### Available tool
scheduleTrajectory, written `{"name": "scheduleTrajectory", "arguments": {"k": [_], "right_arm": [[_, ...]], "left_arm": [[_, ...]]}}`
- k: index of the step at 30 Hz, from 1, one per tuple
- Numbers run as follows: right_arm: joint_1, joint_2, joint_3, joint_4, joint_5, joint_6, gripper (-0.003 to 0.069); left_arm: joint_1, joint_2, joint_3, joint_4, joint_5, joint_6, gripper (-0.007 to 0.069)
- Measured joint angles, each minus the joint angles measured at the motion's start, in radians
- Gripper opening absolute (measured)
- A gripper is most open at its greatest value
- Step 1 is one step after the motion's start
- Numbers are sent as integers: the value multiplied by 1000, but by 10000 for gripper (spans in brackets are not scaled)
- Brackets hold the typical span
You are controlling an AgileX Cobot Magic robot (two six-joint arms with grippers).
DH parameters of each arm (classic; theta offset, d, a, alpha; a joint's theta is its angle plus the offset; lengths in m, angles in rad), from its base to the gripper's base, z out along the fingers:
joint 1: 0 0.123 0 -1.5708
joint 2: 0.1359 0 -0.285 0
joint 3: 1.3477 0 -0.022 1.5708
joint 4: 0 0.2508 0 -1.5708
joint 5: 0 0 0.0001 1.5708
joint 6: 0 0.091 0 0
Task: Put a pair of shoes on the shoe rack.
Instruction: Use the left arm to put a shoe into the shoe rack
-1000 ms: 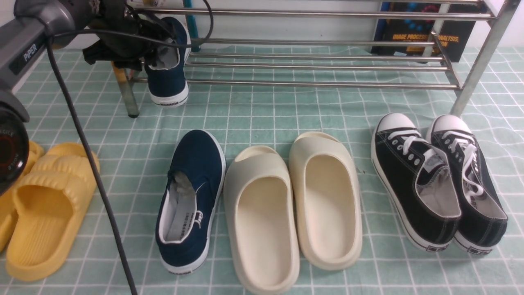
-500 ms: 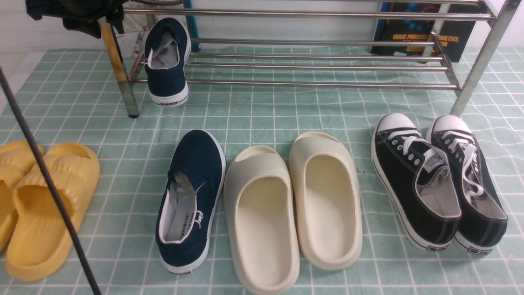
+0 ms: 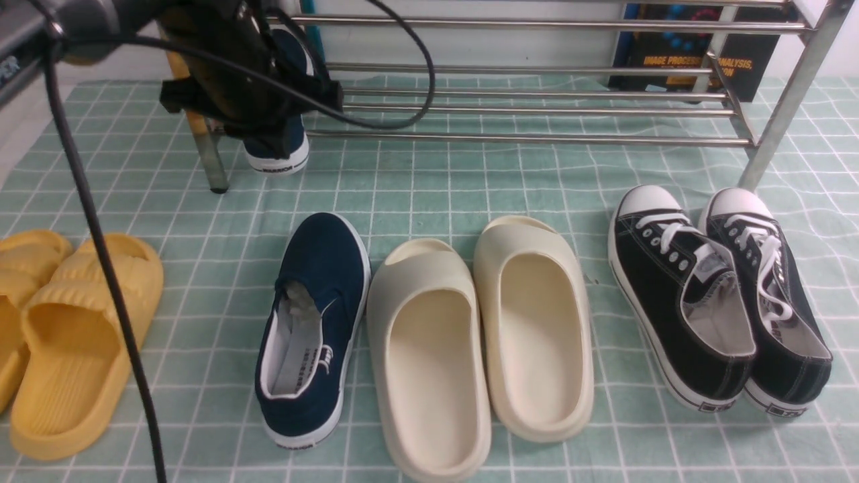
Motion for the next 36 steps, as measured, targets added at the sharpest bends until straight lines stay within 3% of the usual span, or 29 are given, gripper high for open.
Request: {"name": "scheduleTrajectory", "arguments": {"k": [7,12,22,30,32,36], "right_arm": [[0,0,0,0,0,0,239],[0,0,0,0,0,0,239],[0,0,0,0,0,0,239],[0,0,0,0,0,0,239],[0,0,0,0,0,0,239],[0,0,0,0,0,0,239]], "left_arm": [[42,119,15,94,-179,-149,-13],[71,135,11,96,-185,-217,-13],[99,138,-15,126,-197,-224,-6],[98,138,-16,62,-193,-179,195],[98,114,-16,45,-144,-162,283],[98,38,-16,42,-73,-155,339]]}}
